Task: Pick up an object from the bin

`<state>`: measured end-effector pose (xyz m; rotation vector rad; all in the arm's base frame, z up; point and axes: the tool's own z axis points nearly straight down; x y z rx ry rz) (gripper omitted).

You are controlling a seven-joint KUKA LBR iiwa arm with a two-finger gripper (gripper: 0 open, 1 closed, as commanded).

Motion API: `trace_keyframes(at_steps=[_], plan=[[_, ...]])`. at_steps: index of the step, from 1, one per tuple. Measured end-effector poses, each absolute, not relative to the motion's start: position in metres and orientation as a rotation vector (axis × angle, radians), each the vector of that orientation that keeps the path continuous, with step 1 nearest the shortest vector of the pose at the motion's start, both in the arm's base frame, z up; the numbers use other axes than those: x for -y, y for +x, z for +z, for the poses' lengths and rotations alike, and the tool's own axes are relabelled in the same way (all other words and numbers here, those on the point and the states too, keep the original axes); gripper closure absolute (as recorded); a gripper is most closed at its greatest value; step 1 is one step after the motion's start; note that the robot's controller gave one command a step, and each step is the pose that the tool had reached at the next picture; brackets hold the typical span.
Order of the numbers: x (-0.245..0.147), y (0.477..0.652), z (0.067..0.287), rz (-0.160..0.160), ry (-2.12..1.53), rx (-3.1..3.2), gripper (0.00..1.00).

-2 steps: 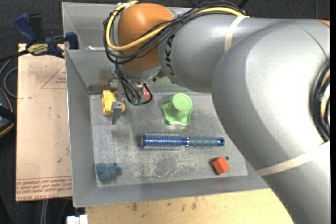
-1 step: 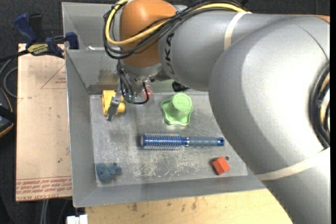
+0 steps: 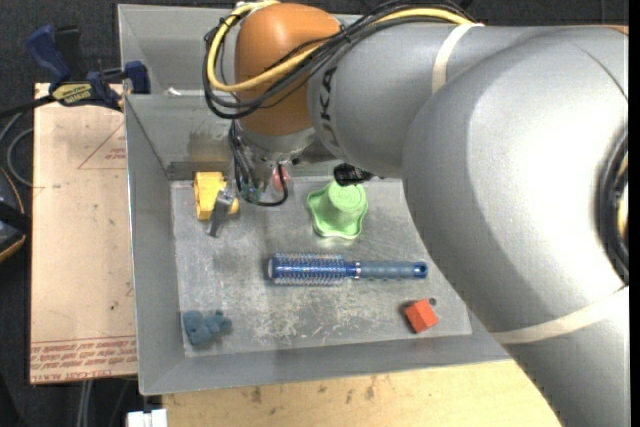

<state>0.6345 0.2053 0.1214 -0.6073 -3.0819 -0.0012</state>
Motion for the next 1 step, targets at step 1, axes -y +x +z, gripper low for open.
trace_keyframes(at_steps=[1], plan=[[-0.2115, 0.6317, 0.0900, -0.005, -0.510, 3.106, 0.00]])
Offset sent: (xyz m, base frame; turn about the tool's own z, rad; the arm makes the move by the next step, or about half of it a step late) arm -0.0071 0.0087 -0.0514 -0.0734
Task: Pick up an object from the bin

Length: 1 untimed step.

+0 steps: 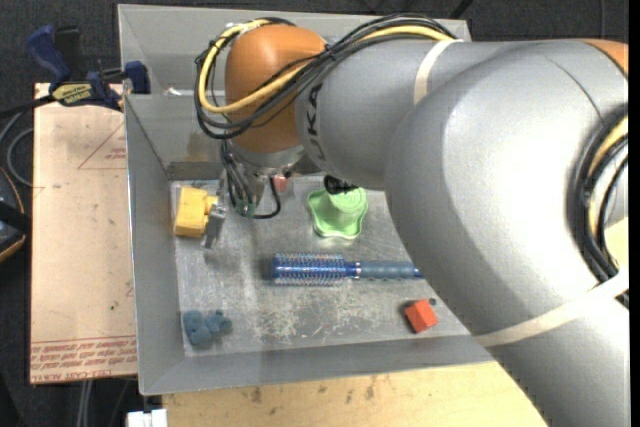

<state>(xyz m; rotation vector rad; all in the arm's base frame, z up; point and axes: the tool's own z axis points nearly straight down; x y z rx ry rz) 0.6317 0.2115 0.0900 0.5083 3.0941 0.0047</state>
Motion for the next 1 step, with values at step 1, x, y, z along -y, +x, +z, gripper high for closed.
trace_keyframes(at_steps=[1], plan=[[-0.2543, 0.6209, 0.0751, 0.007, 0.279, -3.117, 0.00]])
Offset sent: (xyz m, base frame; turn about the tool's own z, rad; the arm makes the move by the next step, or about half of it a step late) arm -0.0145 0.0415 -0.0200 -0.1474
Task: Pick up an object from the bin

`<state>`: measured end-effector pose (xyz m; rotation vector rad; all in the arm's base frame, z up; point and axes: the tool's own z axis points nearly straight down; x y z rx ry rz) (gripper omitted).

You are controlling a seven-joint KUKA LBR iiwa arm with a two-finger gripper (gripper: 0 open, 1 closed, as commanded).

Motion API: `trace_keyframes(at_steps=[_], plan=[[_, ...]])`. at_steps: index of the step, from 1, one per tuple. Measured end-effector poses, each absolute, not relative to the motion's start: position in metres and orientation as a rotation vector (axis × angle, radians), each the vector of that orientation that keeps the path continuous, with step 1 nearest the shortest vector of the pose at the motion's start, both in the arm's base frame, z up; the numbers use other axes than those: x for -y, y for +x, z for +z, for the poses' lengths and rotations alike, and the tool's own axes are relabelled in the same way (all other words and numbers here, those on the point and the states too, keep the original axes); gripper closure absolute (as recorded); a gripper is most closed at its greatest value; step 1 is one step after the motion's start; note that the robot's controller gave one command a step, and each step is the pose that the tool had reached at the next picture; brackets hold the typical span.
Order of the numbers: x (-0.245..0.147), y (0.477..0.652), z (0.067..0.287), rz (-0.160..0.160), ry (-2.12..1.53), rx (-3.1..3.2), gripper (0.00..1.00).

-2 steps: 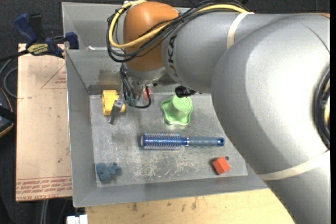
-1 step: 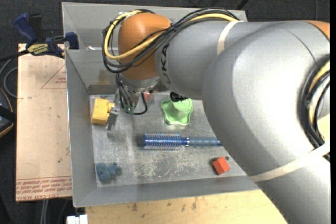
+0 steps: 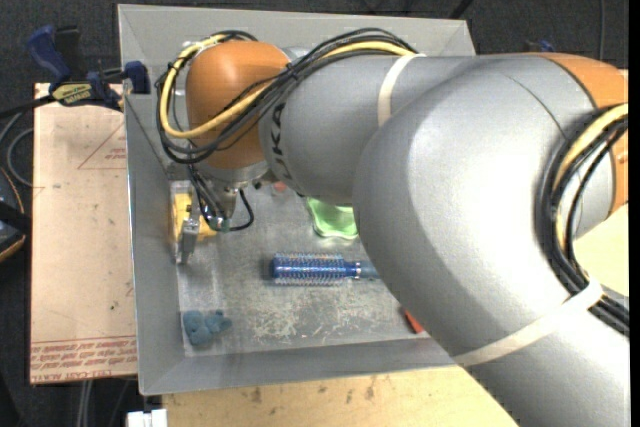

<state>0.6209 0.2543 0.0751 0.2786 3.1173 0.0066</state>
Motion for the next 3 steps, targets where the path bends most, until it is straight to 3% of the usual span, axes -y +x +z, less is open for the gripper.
trace_keyframes(at_steps=[1, 2, 3], plan=[[-0.254, 0.622, 0.077, 0.012, 0.279, -3.113, 1.00], [-0.255, 0.624, 0.094, 0.005, 0.282, -3.124, 1.00], [-0.255, 0.626, 0.175, 0.009, 0.282, -3.119, 1.00]])
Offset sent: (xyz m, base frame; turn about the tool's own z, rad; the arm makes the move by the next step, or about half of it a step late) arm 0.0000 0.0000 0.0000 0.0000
